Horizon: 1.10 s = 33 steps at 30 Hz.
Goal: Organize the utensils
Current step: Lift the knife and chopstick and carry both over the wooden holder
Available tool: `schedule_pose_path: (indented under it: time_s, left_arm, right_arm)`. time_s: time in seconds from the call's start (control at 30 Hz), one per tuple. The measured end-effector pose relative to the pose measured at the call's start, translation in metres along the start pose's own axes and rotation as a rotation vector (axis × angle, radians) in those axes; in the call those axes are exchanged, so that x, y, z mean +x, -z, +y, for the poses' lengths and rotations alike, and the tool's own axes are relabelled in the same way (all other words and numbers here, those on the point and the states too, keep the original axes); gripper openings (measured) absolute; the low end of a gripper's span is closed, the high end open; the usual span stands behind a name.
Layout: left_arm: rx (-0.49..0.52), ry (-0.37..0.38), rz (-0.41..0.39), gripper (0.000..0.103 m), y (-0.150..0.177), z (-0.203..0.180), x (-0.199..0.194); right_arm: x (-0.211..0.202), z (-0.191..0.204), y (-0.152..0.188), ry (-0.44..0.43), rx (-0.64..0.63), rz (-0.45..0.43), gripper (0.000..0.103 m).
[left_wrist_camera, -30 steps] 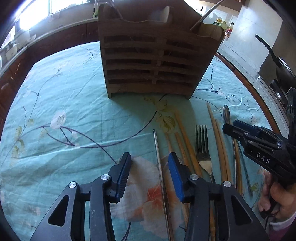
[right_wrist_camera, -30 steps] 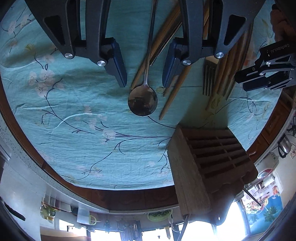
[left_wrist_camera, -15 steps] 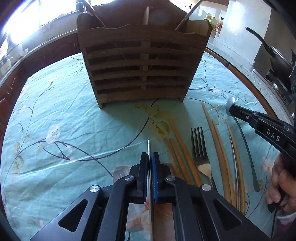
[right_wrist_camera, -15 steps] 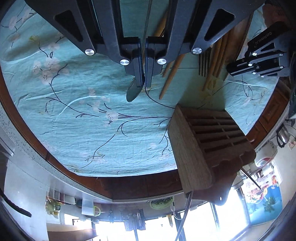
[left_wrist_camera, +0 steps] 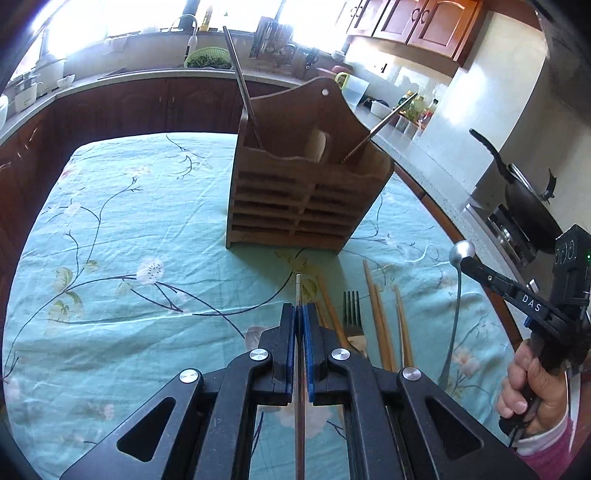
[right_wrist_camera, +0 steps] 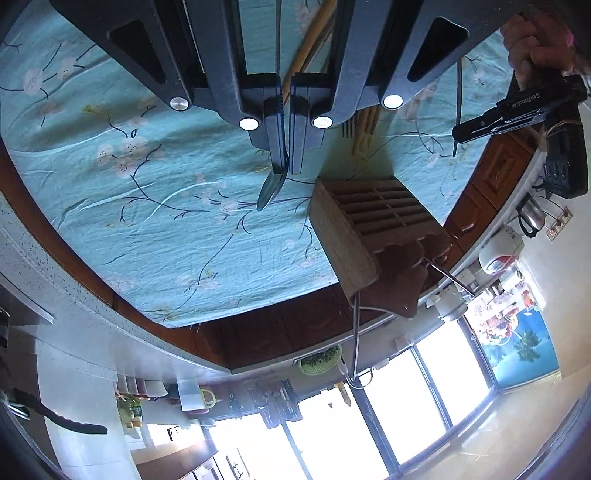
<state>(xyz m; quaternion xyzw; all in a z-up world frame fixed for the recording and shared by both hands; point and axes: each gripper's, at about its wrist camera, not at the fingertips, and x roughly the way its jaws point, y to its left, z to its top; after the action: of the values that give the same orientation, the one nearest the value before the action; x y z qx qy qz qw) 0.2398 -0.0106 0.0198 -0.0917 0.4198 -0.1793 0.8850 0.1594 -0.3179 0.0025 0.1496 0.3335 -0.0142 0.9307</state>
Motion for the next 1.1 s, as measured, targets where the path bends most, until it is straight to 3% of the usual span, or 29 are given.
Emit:
schedule_pose_path:
  time_s: [0.27, 0.5, 1.1]
  left_arm:
    - [0.001, 0.038, -0.1, 0.003, 0.003, 0.003, -0.073]
    - [0.001, 0.053, -0.173, 0.003, 0.004, 0.006, -0.113]
    - [-0.038, 0.055, -0.287, 0.003, -0.017, 0.018, -0.132]
  right_arm:
    - [-0.048, 0.023, -0.019, -0.053, -0.021, -0.113, 0.002]
    - [-0.067, 0.036, -0.031, -0.093, -0.03, -0.177, 0.002]
    - [-0.06, 0.049, -0.045, -0.146, -0.025, -0.217, 0.002]
